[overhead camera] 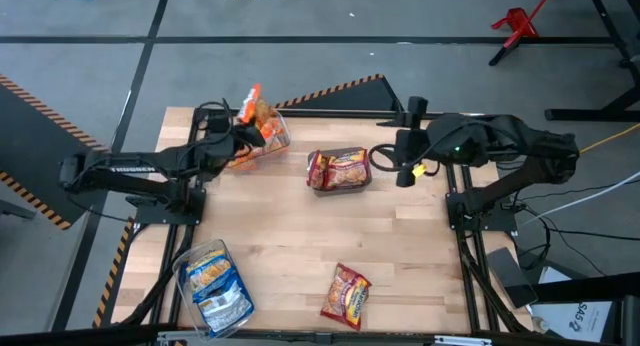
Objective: Sort Maruchan noodles
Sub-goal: Put the orange noodle pack into the top transparent bin
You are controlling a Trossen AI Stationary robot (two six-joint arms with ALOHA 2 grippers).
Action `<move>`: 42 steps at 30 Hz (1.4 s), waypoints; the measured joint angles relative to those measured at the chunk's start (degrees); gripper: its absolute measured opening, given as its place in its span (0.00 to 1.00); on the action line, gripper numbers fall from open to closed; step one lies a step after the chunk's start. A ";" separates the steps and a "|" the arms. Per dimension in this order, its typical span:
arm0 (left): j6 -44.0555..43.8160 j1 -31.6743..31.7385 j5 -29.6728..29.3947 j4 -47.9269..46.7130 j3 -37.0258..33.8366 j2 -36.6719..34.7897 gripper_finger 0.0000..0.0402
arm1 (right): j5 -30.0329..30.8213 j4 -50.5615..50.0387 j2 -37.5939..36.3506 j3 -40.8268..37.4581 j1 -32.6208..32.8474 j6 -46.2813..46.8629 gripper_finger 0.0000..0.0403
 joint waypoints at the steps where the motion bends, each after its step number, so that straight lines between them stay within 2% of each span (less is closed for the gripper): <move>1: -1.62 1.19 0.77 -0.66 -0.23 -0.38 0.16 | -0.66 -0.77 -0.10 0.00 0.00 0.93 0.56; 5: -8.36 5.00 3.21 2.38 -4.56 -1.63 0.16 | -1.83 -4.25 0.07 -0.02 0.00 3.96 0.56; 8: -12.68 7.59 8.35 7.86 -10.76 -2.64 0.16 | -5.26 -7.37 0.54 -0.02 0.00 6.00 0.56; 10: -14.09 9.62 12.83 15.00 -15.96 -4.27 0.16 | -6.10 -9.34 0.79 -0.11 0.00 6.87 0.56; 13: -14.15 12.36 18.60 32.14 -23.87 -6.87 0.16 | -6.17 -11.19 0.61 -0.09 0.00 7.26 0.56; 16: -14.18 13.64 19.61 46.10 -29.90 -8.22 0.16 | -6.18 -12.54 0.65 -0.09 0.00 7.72 0.56; 19: -14.23 13.74 17.36 53.11 -32.72 -8.37 0.16 | -6.24 -12.73 0.63 -0.09 0.00 7.74 0.56; 26: -13.59 13.74 17.35 51.39 -33.09 -7.63 0.16 | -8.53 -12.32 1.12 -0.09 0.00 8.61 0.56; 36: -13.67 13.74 15.44 43.17 -33.09 -7.51 0.16 | -8.61 -12.36 1.25 -0.09 0.00 8.61 0.56; 42: -13.67 13.74 14.78 42.89 -33.09 -7.54 0.16 | -8.61 -12.36 1.25 -0.09 0.00 8.59 0.56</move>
